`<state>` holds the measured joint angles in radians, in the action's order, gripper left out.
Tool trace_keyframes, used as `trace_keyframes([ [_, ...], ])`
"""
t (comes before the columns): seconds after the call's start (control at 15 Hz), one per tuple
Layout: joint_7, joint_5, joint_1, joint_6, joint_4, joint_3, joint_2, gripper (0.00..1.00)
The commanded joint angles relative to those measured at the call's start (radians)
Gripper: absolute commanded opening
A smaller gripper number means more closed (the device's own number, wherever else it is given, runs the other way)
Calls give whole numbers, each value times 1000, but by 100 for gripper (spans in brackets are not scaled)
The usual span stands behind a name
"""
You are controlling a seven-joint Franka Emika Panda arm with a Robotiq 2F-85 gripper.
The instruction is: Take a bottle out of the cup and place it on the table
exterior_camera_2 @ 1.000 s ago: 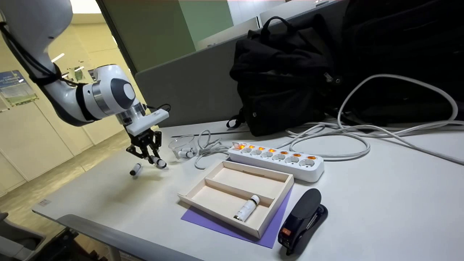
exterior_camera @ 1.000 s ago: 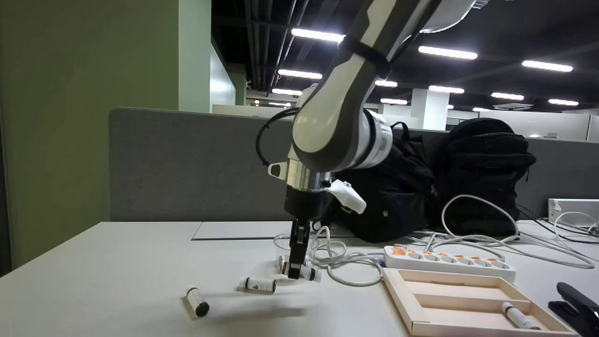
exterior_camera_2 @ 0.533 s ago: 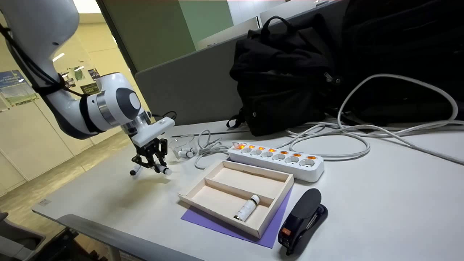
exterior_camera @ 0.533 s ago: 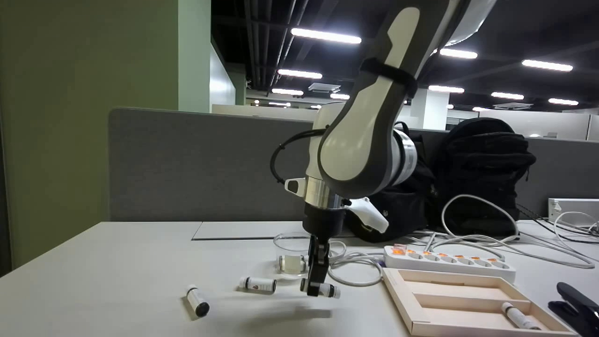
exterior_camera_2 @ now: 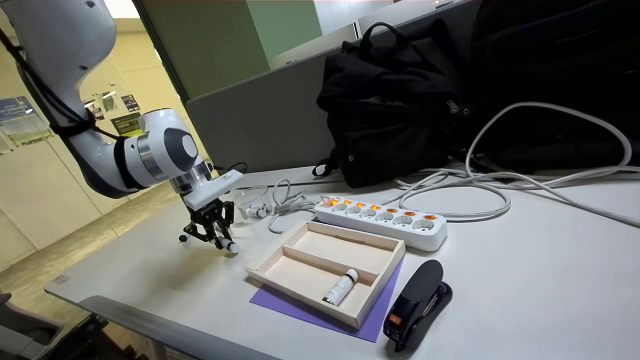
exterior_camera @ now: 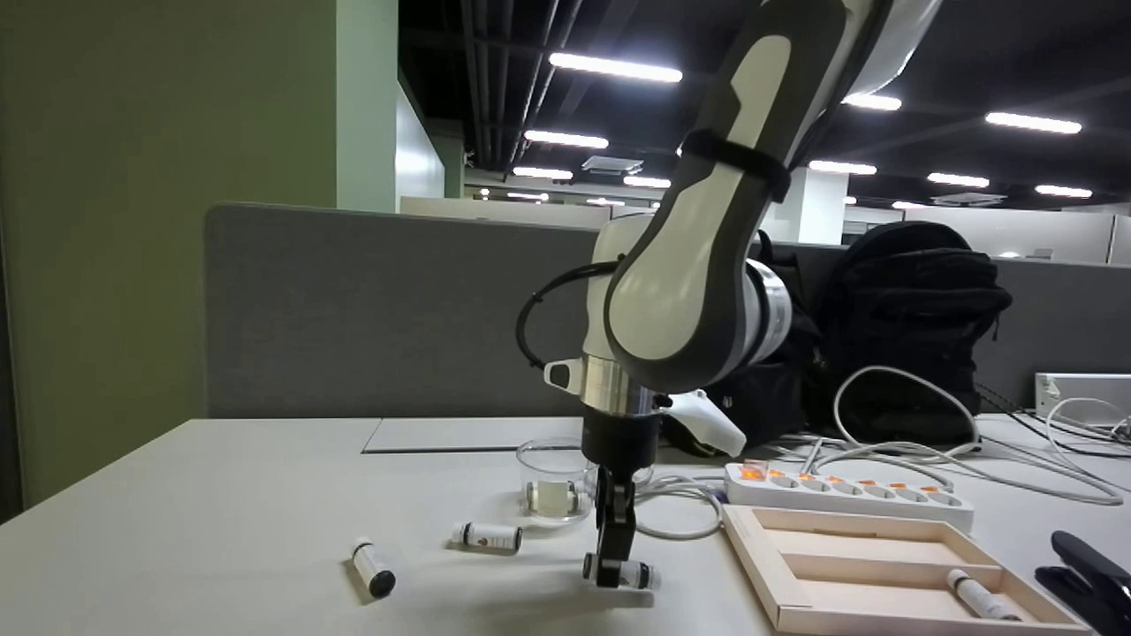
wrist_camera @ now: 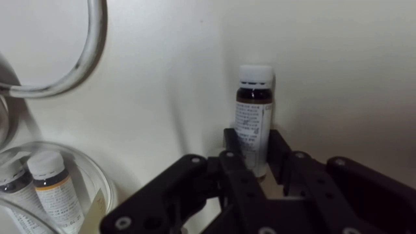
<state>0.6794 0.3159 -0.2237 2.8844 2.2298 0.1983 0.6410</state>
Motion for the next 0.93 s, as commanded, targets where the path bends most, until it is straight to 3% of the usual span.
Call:
trace_keyframes([
  [0.0, -56, 29, -10, -19, -8, -13, 3, 7],
  [0.13, -62, 28, -8, -22, -7, -13, 4, 7],
  [0.2, -63, 24, -3, -25, -4, -7, -3, 52],
  [0.33, -61, 18, 13, -26, 5, 6, -39, 58],
  [0.67, -23, -60, 125, -85, 46, 116, -226, 92],
  [0.73, -23, -21, 85, -38, -4, 75, -116, 75],
  [0.87, -16, -48, 109, -80, 3, 102, -185, 89],
])
